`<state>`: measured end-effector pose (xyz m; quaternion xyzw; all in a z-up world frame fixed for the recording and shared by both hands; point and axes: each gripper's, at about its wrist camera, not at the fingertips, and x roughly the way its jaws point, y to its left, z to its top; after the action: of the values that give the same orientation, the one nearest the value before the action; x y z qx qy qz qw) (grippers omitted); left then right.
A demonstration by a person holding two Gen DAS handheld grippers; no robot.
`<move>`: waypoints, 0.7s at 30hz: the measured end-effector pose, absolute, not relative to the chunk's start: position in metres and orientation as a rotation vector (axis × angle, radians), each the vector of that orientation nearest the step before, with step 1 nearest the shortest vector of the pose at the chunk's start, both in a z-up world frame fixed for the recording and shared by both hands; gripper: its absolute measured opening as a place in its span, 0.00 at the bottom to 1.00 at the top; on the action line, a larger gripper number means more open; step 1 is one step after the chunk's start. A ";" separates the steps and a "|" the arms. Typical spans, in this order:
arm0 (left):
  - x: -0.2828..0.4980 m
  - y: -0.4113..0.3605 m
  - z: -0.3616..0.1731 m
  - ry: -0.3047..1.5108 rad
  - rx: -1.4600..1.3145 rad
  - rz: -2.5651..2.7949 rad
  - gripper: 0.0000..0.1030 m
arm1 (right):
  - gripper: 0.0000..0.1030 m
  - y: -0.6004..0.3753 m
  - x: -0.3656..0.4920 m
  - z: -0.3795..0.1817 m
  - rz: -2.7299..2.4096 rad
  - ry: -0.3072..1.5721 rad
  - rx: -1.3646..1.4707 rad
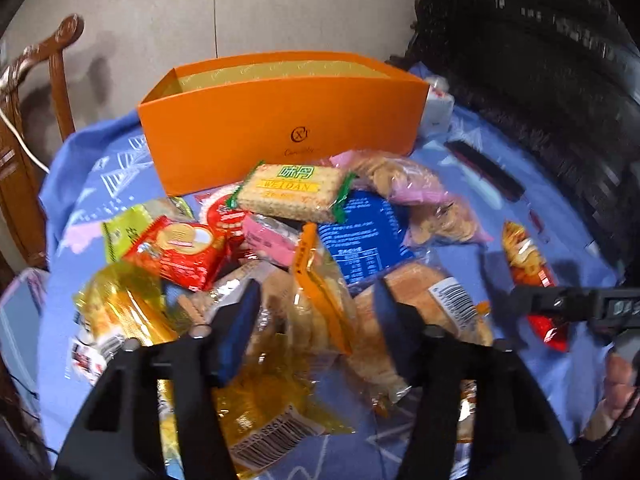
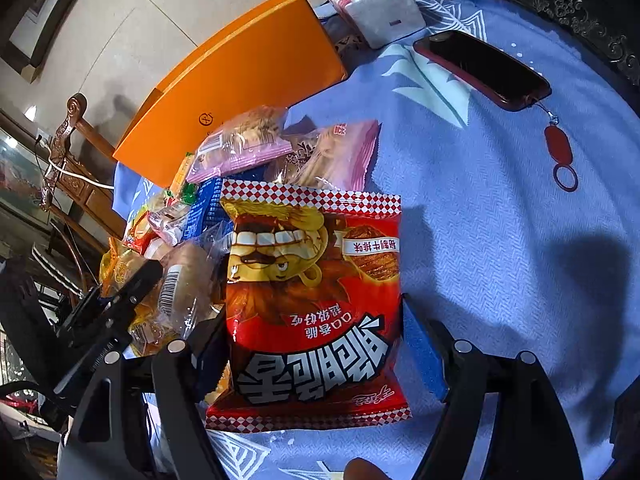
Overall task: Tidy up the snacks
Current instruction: 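Grasp the red chip bag with the right gripper while the left grasps a yellow bread pack, then drop the red chip bag into the orange box with the right gripper while the left drops its pack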
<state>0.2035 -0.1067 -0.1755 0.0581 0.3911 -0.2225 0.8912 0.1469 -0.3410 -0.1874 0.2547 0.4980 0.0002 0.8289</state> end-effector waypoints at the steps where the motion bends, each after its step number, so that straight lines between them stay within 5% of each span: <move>1: 0.203 -0.105 -0.176 0.810 0.116 -0.469 0.35 | 0.76 -0.340 0.148 -0.188 0.003 1.058 0.542; 4: 0.200 -0.102 -0.175 0.798 0.120 -0.481 0.22 | 0.76 -0.341 0.144 -0.189 0.009 1.056 0.541; 21: 0.173 -0.070 -0.098 0.609 0.064 -0.505 0.20 | 0.75 -0.335 0.134 -0.120 0.028 0.891 0.438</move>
<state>0.1731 -0.0705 -0.0982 0.0313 0.2964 -0.2460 0.9223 0.1340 -0.3346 -0.1200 0.2102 0.4276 0.0135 0.8791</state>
